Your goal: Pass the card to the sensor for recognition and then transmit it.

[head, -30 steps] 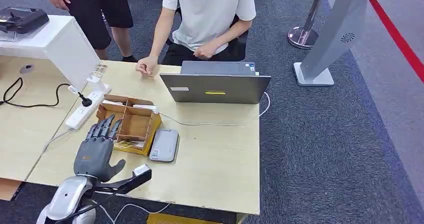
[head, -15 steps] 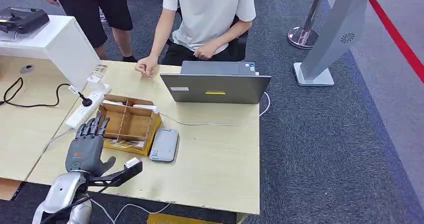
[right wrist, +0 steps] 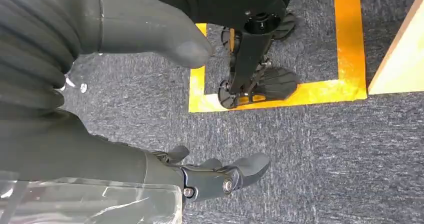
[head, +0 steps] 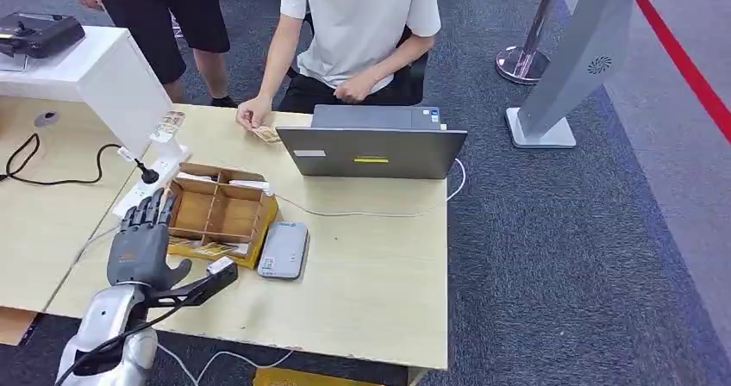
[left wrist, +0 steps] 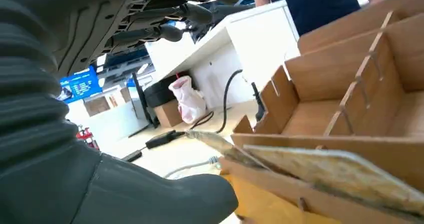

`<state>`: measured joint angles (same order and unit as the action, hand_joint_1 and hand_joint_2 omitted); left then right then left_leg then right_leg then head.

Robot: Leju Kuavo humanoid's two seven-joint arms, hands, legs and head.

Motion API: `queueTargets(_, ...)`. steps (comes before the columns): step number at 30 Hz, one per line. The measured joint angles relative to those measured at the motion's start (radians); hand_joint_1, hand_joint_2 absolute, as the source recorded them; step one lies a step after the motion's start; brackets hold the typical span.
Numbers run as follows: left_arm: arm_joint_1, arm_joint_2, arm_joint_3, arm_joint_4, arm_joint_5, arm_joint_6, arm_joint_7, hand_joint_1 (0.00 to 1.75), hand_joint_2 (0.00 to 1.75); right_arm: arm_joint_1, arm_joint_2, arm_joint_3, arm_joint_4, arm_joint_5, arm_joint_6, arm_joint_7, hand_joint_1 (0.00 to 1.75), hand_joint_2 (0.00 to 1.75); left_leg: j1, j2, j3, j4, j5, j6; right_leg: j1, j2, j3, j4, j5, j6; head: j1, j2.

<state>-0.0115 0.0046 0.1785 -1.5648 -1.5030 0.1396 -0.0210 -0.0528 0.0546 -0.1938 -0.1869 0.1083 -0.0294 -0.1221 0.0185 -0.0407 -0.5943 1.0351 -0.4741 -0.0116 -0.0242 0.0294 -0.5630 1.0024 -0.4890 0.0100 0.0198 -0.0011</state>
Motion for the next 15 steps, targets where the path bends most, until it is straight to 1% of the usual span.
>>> queueTargets(8, -0.009, -0.008, 0.008, 0.047, -0.019, 0.040, -0.044, 0.00, 1.75, 0.000, 0.002, 0.000, 0.000, 0.027, 0.000, 0.000, 0.00, 1.75, 0.000, 0.000, 0.000, 0.000, 0.000, 0.000, 0.000, 0.000, 0.000, 0.000, 0.000, 0.000, 0.000, 0.000)
queueTargets(15, -0.011, -0.019, 0.001, 0.079, -0.035, 0.063, -0.063, 0.00, 1.75, -0.002, 0.004, 0.000, -0.001, 0.039, 0.002, 0.000, 0.00, 1.75, 0.000, 0.000, 0.000, 0.000, 0.000, 0.000, 0.000, 0.000, 0.000, 0.000, 0.000, 0.000, 0.000, 0.000)
